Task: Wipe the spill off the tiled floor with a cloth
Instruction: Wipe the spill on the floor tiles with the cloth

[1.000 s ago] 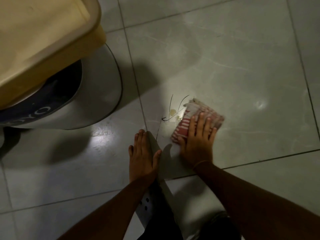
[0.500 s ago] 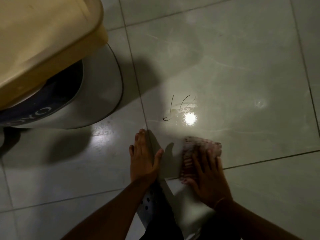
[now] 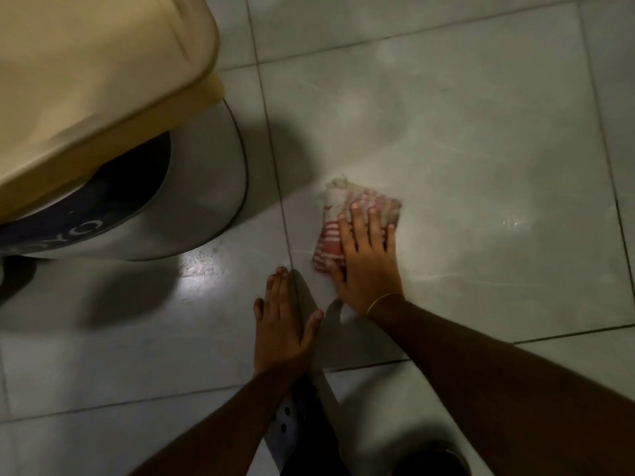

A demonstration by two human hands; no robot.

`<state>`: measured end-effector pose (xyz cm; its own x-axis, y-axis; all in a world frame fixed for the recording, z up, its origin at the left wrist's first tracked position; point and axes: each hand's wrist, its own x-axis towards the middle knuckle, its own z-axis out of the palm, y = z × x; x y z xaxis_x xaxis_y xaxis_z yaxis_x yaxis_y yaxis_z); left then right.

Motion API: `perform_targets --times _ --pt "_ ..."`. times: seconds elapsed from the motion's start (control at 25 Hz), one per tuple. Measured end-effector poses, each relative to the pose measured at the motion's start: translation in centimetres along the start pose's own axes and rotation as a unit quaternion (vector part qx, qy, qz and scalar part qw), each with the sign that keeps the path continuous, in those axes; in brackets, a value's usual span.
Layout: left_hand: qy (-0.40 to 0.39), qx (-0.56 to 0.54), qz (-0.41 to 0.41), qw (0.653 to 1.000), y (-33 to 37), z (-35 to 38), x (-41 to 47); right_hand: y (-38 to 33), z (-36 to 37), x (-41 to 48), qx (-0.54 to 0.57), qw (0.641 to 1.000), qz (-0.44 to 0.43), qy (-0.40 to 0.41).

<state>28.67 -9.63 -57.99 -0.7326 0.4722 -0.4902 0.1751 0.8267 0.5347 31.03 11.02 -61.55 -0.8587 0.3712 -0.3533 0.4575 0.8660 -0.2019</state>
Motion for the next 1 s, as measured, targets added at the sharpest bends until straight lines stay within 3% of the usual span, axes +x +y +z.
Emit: perform_targets --times 0.16,0.32,0.52,0.72,0.88,1.0 --pt "0.012 -0.007 0.005 1.000 0.2 0.1 0.1 -1.7 2.7 -5.2 0.021 0.986 -0.162 -0.015" --pt "0.011 -0.021 -0.006 1.000 0.0 0.1 0.2 -1.6 4.3 -8.5 0.033 0.976 -0.213 -0.017" --pt "0.014 0.010 0.005 1.000 0.1 0.2 -0.1 -1.3 2.3 -1.8 0.009 0.972 -0.234 -0.007" --pt "-0.005 0.038 0.007 0.999 0.3 0.1 0.0 0.6 0.4 1.3 0.000 0.985 -0.171 -0.003" --pt "-0.017 0.040 0.008 0.999 0.2 0.0 -0.1 8.6 -0.3 -2.7 -0.011 0.999 0.049 0.015" --pt "-0.010 0.045 0.014 0.999 0.1 0.1 0.0 14.8 -2.0 -5.8 -0.004 0.993 0.114 -0.005"
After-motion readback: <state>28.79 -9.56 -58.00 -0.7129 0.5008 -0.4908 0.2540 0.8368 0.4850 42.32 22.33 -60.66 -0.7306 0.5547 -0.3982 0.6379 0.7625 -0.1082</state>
